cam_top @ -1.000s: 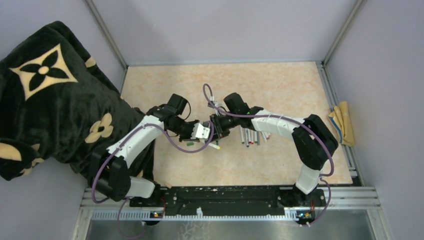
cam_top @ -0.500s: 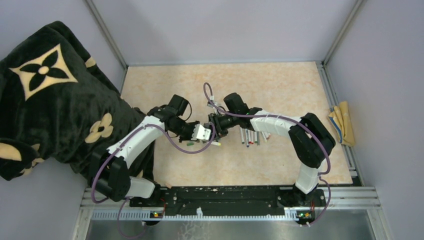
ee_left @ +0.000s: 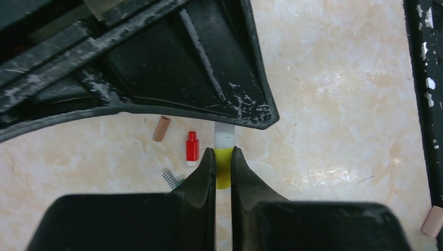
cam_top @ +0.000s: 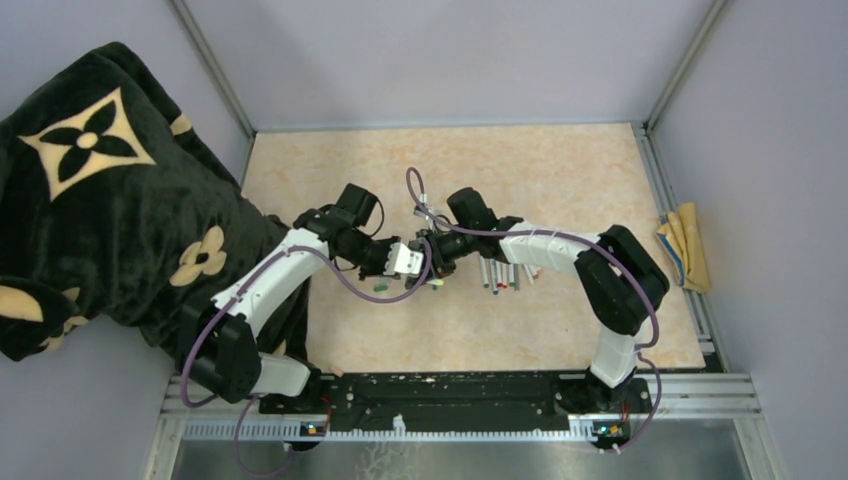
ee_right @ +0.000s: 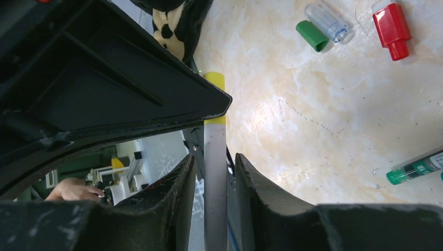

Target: Open the pen caps

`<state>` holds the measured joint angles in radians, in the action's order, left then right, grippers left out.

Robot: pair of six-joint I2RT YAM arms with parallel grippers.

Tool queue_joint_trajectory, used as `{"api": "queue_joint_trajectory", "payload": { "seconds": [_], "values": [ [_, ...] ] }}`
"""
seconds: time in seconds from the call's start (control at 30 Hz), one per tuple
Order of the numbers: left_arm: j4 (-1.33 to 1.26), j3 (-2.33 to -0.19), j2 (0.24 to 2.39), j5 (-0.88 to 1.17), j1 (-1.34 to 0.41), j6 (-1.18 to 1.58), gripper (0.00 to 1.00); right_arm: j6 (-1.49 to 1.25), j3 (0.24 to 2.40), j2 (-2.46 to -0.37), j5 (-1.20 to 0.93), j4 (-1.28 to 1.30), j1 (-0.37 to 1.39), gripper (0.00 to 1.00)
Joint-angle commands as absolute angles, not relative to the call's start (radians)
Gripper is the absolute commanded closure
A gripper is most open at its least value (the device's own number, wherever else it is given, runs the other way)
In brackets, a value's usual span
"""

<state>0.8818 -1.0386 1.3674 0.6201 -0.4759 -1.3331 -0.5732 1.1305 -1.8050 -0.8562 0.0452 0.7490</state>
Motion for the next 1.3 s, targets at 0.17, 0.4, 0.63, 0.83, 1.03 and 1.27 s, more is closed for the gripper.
{"api": "queue_joint_trajectory", "payload": {
  "seconds": [0.17,0.4,0.63,0.83,1.03,1.27],
  "values": [
    [0.863,-1.066,1.375,0.637,-0.481,-1.325,0.97,-0.568,1.116,-1.777,-0.865,0.015,0.749,0.84],
    [0.891,-1.044,1.378,0.638,-0.481,-1.349,0.54,-0.552,1.124,-1.741,-0.828,0.038,0.740,1.00],
    [0.809,-0.999,1.336,0.642,-0.481,-1.337,0.29,-0.547,1.121,-1.735,-0.833,0.042,0.740,1.00],
    [0.799,-0.992,1.370,0.623,-0.487,-1.322,0.47,-0.565,1.123,-1.733,-0.830,0.015,0.741,1.00],
    [0.717,-0.938,1.306,0.631,-0.488,-1.312,0.83,-0.576,1.114,-1.739,-0.821,0.008,0.739,1.00],
    [0.728,-0.927,1.291,0.620,-0.488,-1.345,0.94,-0.588,1.110,-1.739,-0.787,0.008,0.738,0.61]
  ]
}}
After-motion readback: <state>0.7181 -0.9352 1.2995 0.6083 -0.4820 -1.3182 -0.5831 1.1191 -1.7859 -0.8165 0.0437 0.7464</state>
